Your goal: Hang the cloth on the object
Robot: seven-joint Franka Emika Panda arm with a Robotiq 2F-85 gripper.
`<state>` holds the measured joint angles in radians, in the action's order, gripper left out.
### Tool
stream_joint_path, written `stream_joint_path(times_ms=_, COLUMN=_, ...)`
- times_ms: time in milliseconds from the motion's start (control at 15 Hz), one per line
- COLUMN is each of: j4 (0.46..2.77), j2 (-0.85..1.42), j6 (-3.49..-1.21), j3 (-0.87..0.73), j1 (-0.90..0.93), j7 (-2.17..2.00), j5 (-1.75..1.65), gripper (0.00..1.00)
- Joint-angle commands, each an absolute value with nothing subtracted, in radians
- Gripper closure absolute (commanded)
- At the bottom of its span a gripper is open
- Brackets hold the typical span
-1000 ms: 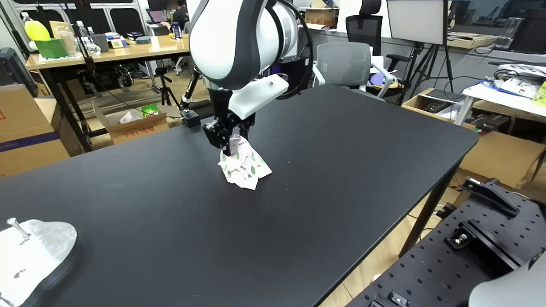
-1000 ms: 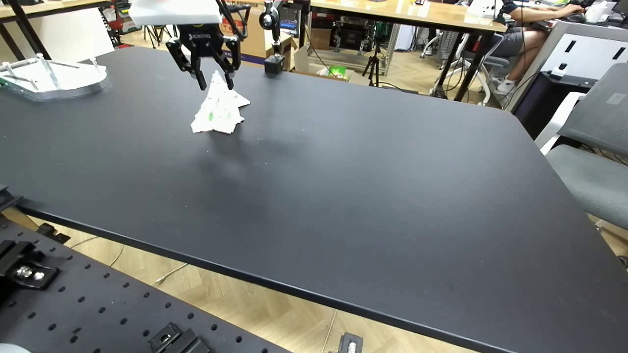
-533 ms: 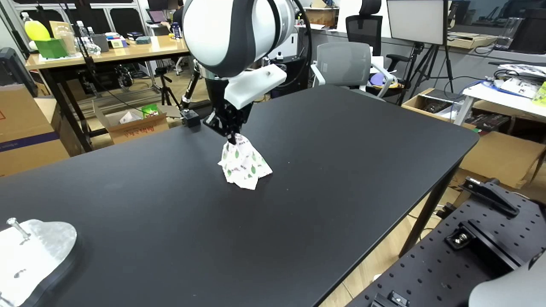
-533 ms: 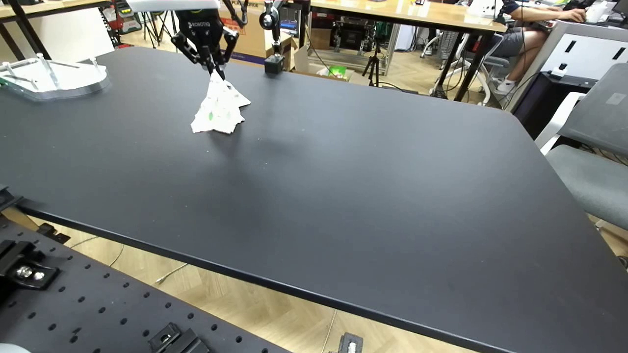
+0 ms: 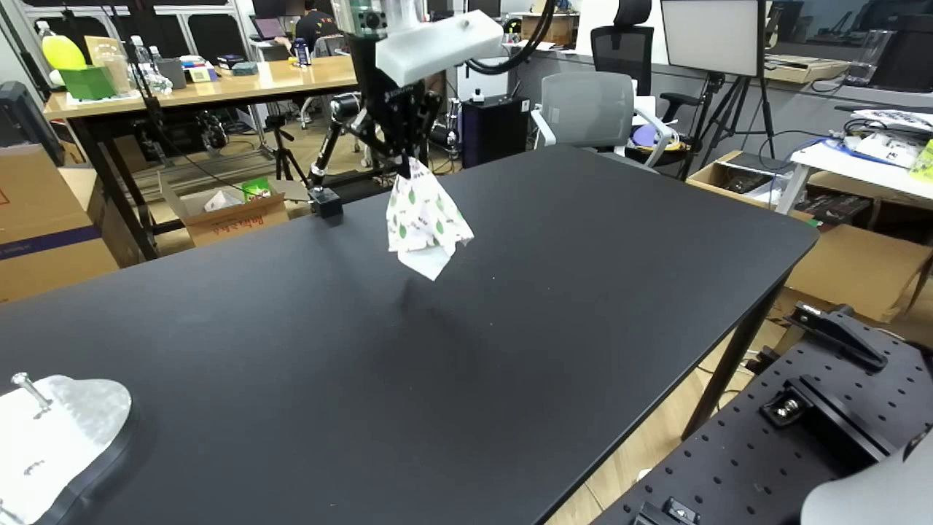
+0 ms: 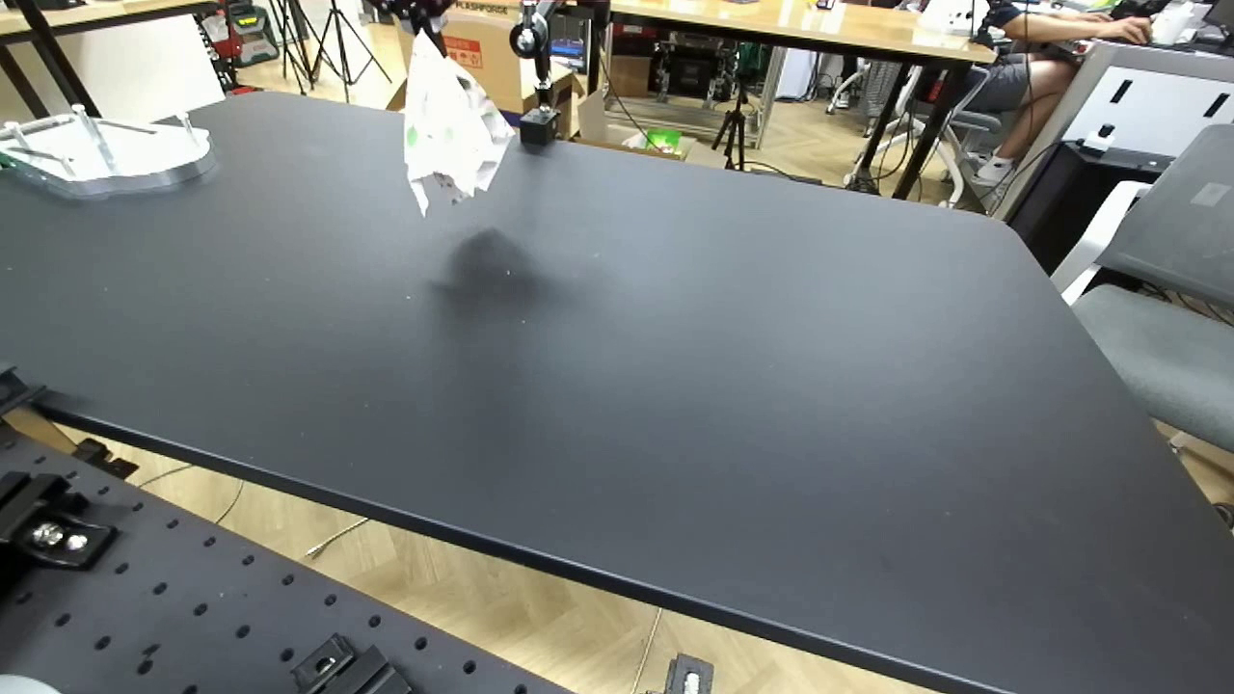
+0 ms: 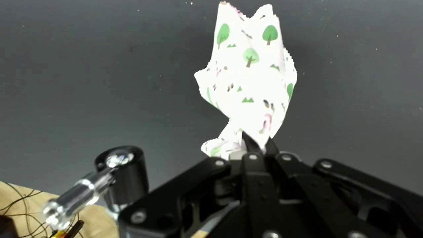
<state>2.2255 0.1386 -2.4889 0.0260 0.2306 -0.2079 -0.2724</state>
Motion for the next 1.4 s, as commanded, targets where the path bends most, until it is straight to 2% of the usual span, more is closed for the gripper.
stream_joint_path(times_ms=0, j4=2.181, j2=0.045, j6=-2.374, j3=0.053, j1=0.201, j7=-0.259, j5=-0.251, gripper=0.99)
stream_joint_path(times_ms=667, j4=1.855, j2=0.012, j6=-2.122, j3=0.061, j1=0.113, j7=-0.398, j5=-0.203, gripper=0.99)
stream_joint_path(times_ms=1333, j4=1.846, j2=0.123, j6=-2.099, j3=0.041, j1=0.077, j7=-0.43, j5=-0.179, gripper=0.99)
